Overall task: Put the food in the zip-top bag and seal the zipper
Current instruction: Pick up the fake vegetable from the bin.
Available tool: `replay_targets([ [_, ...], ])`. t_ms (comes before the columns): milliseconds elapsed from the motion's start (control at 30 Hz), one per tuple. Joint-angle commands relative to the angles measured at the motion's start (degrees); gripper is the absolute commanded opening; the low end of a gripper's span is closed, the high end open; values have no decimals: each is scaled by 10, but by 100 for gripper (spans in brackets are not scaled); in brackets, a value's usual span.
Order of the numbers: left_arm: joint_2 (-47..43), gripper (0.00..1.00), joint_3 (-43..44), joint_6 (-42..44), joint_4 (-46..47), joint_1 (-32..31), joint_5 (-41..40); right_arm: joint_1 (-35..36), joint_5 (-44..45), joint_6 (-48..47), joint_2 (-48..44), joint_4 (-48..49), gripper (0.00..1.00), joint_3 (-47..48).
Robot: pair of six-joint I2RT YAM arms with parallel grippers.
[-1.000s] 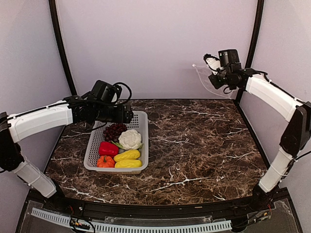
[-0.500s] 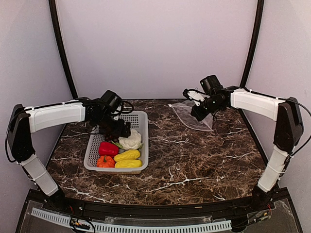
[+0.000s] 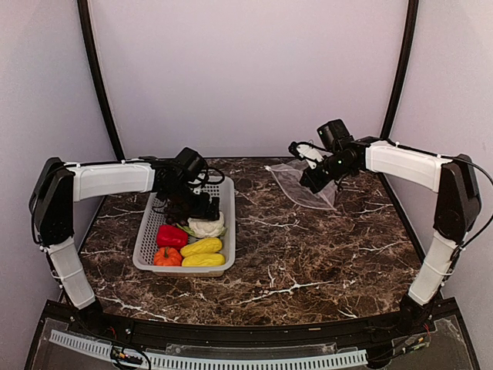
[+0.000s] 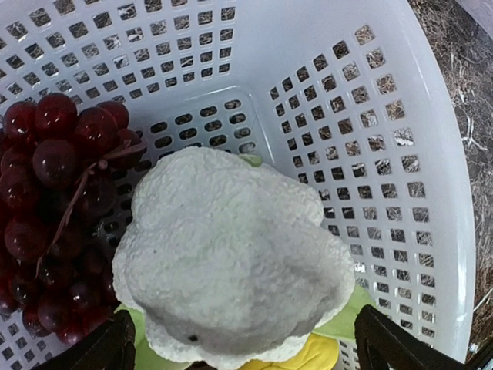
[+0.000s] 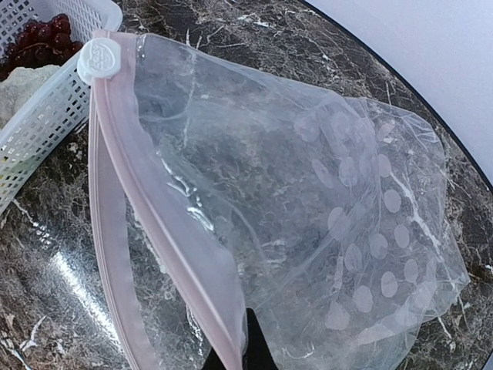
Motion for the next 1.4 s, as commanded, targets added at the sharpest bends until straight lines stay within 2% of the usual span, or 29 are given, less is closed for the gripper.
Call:
replay_targets([
  [0, 25, 99, 18, -20, 6, 0, -6, 1, -16, 8, -18, -6, 0, 5],
  [333, 84, 97, 19, -35, 12, 0, -7, 9, -14, 6, -13, -11, 0, 6],
  [400, 86, 86, 16, -29, 15, 0, -7, 10, -14, 6, -12, -13, 0, 7],
  [433, 84, 76, 12, -25, 18, 0, -5, 11, -14, 5, -12, -14, 0, 8],
  [500, 74, 66, 3, -19, 25, 0, -3, 11, -14, 6, -13, -14, 0, 9],
  [800, -21, 40, -39, 2, 47, 0, -18, 12, -12, 4, -17, -14, 0, 6],
  [933, -62, 35, -48, 15, 57, 0, -29, 11, -11, 5, -18, -16, 0, 7],
  [1133, -112, 35, -37, 27, 40, 0, -40, 11, -8, 4, -25, -16, 0, 5],
  [1267, -153, 35, -38, 42, 73, 1, -7, 11, -8, 5, -25, -18, 0, 10],
  [1367, -179, 35, -45, 52, 126, 0, 50, 12, -11, 8, -23, -23, 0, 19],
])
